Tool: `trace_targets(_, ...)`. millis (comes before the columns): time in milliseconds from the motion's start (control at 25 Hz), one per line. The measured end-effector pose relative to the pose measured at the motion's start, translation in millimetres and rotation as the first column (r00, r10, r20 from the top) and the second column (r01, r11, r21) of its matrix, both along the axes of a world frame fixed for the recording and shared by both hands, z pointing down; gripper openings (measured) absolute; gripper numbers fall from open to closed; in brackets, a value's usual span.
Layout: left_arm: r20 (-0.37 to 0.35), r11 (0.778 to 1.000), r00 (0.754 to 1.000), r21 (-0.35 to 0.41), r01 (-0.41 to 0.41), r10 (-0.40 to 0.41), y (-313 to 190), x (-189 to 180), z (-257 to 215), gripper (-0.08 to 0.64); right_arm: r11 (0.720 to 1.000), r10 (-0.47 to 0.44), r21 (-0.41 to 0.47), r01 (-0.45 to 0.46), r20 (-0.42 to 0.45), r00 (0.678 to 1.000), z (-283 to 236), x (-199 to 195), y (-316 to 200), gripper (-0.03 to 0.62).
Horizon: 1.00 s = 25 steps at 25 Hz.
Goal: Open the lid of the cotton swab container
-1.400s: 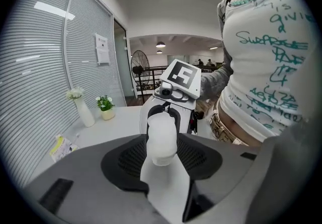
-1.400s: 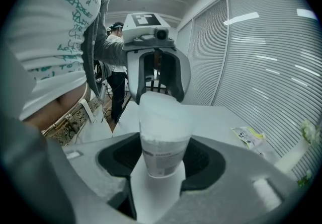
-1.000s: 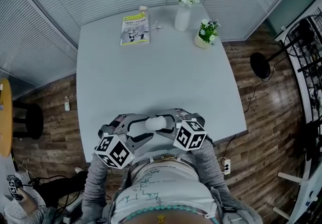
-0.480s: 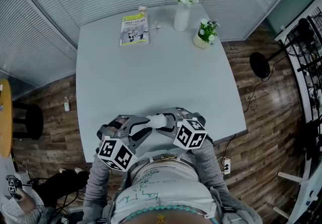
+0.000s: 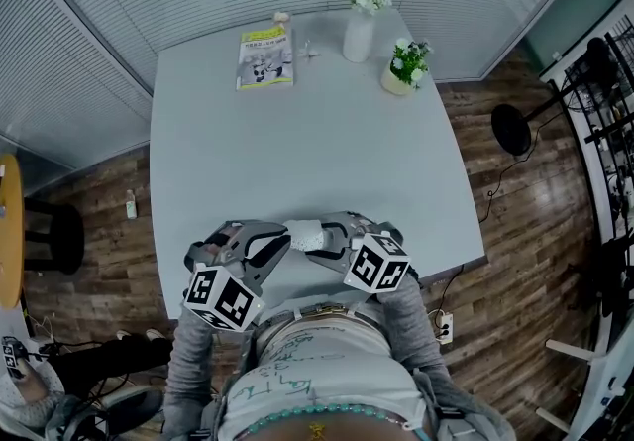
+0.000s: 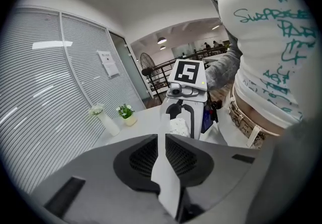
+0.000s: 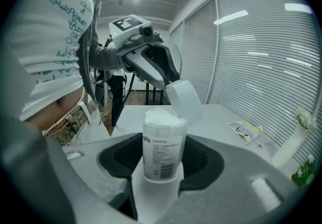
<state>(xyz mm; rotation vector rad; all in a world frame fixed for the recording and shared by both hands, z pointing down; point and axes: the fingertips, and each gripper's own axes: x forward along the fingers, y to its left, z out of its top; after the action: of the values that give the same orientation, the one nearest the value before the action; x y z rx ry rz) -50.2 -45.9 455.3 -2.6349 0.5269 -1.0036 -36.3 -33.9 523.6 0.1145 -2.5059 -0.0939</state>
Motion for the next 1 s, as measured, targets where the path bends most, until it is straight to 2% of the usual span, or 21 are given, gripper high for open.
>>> trace_targets(400, -0.1, 0.998, 0.993, 0.014, 0.063, -0.061, -21, -4, -26, 0.044, 0.999, -0.015, -0.04, 0.021, 0.156, 0.988, -23, -7, 3, 0.21)
trace_targets(880, -0.157, 0.995, 0.982, 0.009, 0.103, -0.101, -36, -6, -39, 0.034, 0.994, -0.036, -0.09, 0.064, 0.286, 0.958, -42, -11, 11, 0.199)
trace_targets(1000, -0.219, 0.991, 0.969, 0.038, 0.13, -0.119, -39, -6, -52, 0.034, 0.993, -0.021, -0.1, 0.055, 0.314, 0.949, -47, -10, 9, 0.199)
